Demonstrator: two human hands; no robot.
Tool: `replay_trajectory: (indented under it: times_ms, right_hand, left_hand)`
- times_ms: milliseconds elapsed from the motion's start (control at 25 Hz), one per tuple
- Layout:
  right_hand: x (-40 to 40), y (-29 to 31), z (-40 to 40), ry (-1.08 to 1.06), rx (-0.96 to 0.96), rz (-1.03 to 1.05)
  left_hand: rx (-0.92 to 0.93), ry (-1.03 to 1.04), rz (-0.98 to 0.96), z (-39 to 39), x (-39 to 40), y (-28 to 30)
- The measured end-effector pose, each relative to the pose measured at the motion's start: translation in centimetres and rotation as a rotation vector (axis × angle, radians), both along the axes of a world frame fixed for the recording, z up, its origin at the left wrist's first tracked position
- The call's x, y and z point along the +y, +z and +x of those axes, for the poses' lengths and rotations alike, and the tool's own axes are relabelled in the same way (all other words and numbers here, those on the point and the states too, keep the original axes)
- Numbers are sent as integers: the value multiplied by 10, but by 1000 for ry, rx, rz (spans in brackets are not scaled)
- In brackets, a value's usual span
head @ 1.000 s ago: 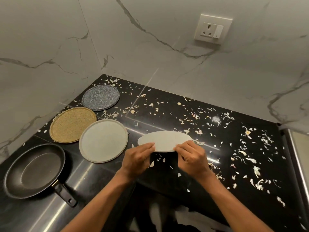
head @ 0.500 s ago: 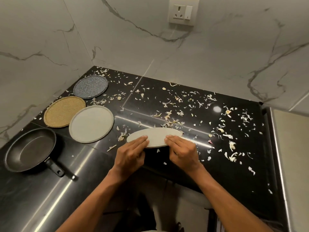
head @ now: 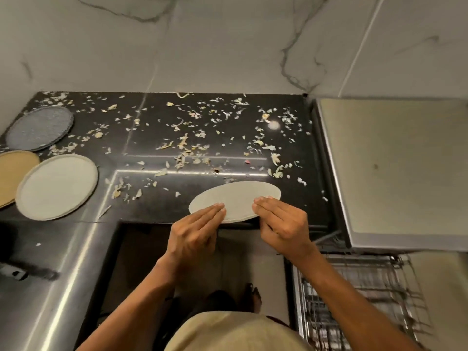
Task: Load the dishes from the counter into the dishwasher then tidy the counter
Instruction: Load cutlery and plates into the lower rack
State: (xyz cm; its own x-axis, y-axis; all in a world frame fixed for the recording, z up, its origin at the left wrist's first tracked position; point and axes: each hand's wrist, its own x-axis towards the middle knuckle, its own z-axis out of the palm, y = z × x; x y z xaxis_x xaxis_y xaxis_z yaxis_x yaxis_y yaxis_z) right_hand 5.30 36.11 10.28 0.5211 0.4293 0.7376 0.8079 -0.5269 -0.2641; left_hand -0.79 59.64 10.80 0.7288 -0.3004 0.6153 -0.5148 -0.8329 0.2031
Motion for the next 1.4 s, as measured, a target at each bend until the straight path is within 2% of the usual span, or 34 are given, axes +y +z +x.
replay_trajectory:
  times_ms: [160,400,760,1040,1400]
  right_hand:
    - [-34,-3,-45,-173,1,-50]
    - [-65,-3,-119,-325,-6,-61]
    - [-128,-21,-214,-401,-12,-26]
    - [-217,-50,-270,-411,76,8]
    - [-326,-110,-321,-630,246,44]
  left_hand:
    - [13,-152,-24,-11,-29,-9]
    - [36,-315,-30,-48,-59,-16]
    - [79,-429,-40,-125,-125,-25]
    - [134,-429,8,-173,-214,-51]
    - [342,-607,105,-174,-338,-106]
